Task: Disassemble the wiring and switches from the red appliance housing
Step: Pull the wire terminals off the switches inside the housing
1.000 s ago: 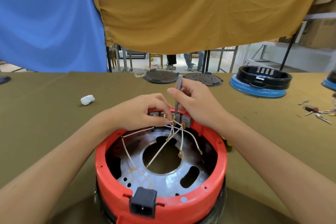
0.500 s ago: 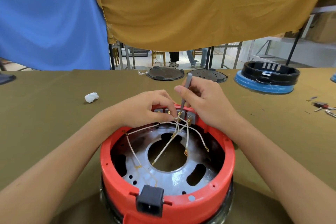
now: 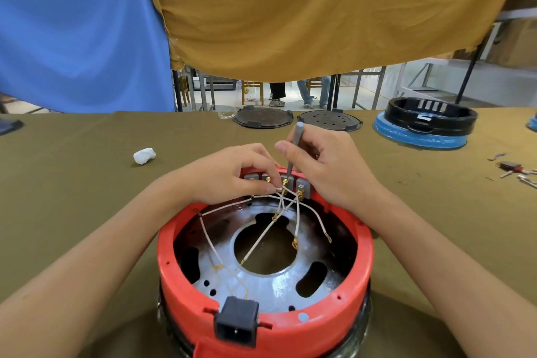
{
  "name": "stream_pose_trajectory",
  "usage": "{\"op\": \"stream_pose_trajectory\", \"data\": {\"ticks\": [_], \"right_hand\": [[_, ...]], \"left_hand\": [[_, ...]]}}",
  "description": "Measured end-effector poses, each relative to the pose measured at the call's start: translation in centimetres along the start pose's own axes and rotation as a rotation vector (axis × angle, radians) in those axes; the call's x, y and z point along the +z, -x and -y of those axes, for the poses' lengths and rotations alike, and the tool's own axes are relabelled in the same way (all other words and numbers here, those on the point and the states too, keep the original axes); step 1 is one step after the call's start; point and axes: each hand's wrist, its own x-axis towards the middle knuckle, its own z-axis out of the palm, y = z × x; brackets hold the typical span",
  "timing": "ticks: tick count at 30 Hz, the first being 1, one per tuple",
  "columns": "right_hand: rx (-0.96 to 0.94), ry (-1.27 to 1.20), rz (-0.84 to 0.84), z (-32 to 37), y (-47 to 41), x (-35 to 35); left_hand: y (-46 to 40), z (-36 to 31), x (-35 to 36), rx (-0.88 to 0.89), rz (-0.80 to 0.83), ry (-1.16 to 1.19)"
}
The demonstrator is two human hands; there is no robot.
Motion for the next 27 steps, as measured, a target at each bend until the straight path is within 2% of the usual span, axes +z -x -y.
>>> {"op": "stream_pose_trajectory", "data": {"ticks": [15,27], "right_hand": [[0.009,-0.028,-0.01,0.09,0.01,-0.06],[-0.14,0.124,0.087,0.43,0.03,-0.18]], "left_hand": [[0.14,0.06,-0.08,0.004,0.001,-0.01],[0.09,0.07,-0.1,0.015,0.01,-0.009]]}}
